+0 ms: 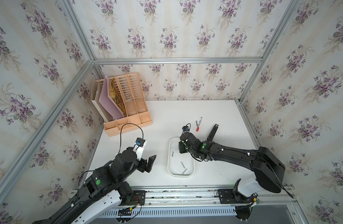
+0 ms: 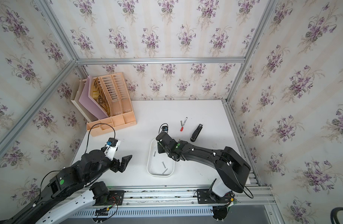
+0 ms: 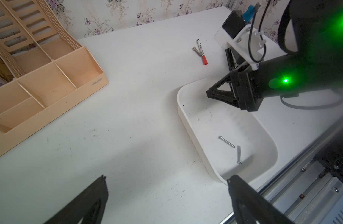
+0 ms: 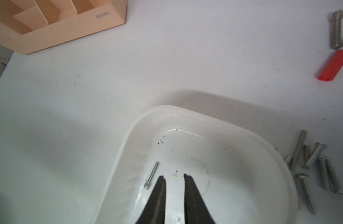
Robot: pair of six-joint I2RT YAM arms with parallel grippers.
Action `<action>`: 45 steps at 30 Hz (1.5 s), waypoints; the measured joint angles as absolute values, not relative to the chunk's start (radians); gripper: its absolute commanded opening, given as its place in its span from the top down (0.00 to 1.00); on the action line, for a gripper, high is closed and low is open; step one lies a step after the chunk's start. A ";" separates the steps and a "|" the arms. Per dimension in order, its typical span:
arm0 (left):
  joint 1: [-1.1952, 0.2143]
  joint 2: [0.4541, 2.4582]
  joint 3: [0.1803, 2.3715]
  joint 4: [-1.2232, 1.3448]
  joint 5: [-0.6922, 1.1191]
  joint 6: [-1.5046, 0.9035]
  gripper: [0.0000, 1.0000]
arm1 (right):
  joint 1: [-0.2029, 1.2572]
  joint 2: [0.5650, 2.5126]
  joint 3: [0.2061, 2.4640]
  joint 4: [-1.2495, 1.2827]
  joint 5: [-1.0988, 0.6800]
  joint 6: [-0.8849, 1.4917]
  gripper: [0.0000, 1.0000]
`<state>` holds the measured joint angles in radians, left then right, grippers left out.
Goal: Take out the screws from the storage box
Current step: Pick up the screw from the storage box.
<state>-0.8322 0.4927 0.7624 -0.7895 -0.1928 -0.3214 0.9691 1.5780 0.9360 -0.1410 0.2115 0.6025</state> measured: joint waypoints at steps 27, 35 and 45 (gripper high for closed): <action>-0.832 0.493 0.765 -0.790 -0.194 -0.322 0.01 | 1.006 1.899 1.133 -0.243 0.045 0.603 0.93; -0.832 0.492 0.765 -0.790 -0.195 -0.322 0.01 | 1.008 1.895 1.138 -0.266 0.075 0.603 1.00; -0.832 0.489 0.765 -0.790 -0.195 -0.322 0.01 | 0.986 1.727 1.067 -0.260 0.144 0.576 1.00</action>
<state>-0.8322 0.4892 0.7647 -0.7898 -0.1947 -0.3218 0.9859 1.7267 1.0668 -0.2600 0.1436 0.5758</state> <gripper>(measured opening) 0.993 0.057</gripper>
